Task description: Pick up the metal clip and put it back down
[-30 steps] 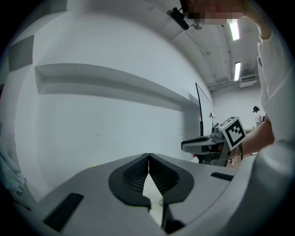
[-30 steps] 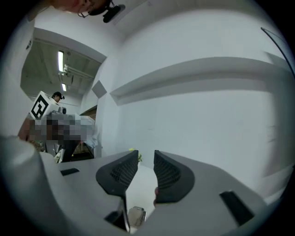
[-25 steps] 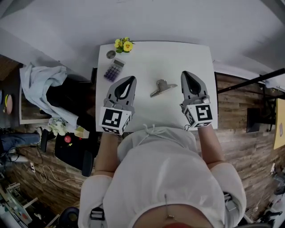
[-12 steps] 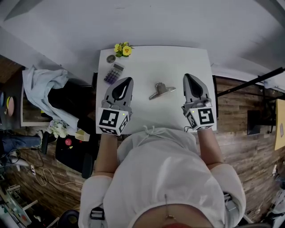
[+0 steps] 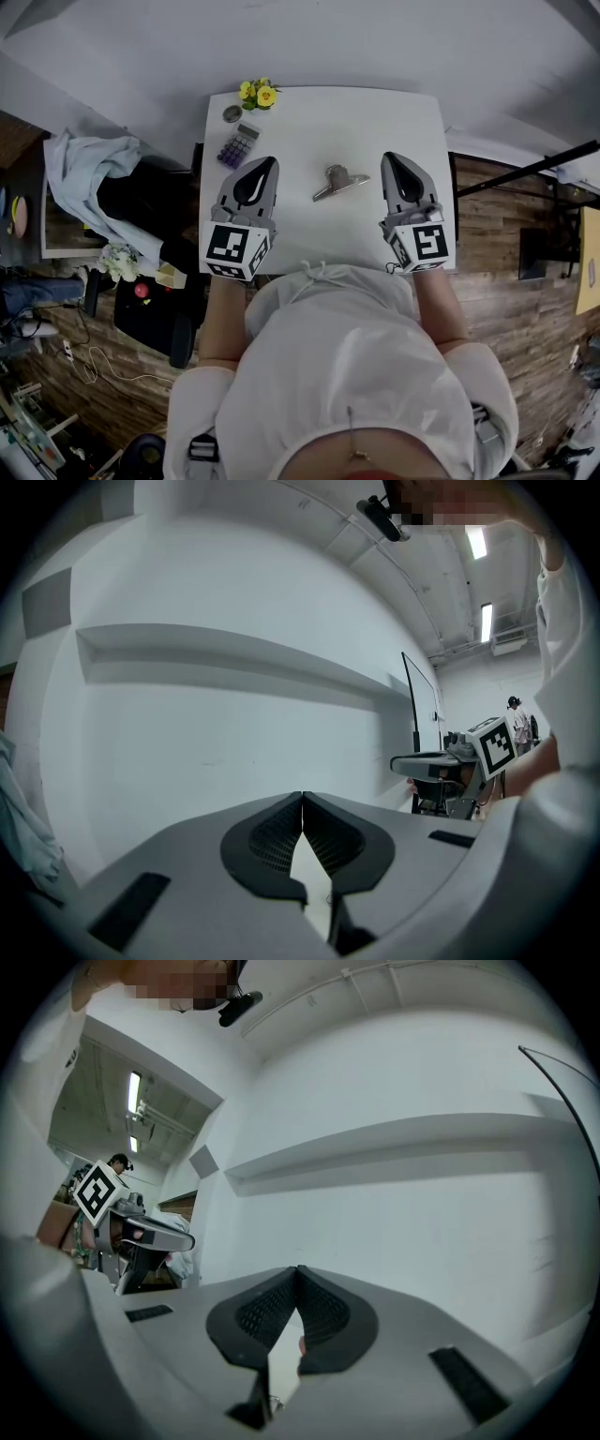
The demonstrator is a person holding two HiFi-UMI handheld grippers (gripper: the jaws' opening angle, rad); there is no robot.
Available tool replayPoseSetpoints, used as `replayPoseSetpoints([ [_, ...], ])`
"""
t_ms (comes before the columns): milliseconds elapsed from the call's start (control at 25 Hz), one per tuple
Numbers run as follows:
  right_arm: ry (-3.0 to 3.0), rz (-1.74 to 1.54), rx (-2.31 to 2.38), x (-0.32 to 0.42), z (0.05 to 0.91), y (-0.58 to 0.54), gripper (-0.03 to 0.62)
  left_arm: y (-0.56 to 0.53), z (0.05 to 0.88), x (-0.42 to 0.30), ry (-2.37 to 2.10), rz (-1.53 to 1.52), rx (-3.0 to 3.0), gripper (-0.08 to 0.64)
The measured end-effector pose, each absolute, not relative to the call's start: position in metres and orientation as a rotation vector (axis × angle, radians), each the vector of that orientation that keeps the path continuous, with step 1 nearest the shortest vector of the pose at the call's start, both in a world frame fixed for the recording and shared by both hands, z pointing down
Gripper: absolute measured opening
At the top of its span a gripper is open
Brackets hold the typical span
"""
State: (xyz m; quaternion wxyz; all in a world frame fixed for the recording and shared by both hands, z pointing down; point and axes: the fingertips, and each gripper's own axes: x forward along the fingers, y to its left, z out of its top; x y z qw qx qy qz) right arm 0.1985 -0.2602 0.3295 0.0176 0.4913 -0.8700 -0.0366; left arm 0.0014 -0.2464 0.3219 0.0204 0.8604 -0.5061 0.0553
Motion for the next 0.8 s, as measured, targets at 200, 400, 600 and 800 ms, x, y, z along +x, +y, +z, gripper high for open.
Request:
replayPoseSetpoints([
  [200,-2.710,-0.087,1.518,0.197,0.333,-0.260,0.000,-0.248,0.323,0.001,-1.574,0.176,2.667,0.018],
  [400,-2.699,-0.090,1.494,0.191,0.337,-0.259,0.000,-0.250,0.323,-0.002,-1.578,0.176,2.663,0.018],
  [600,-2.692,-0.089,1.477,0.184,0.341,-0.258,0.000,-0.252,0.325,-0.003,-1.571,0.174,2.664,0.018],
  [800,-2.682,-0.082,1.492,0.180,0.342,-0.255,0.000,-0.251,0.328,-0.002,-1.554,0.181,2.670,0.018],
])
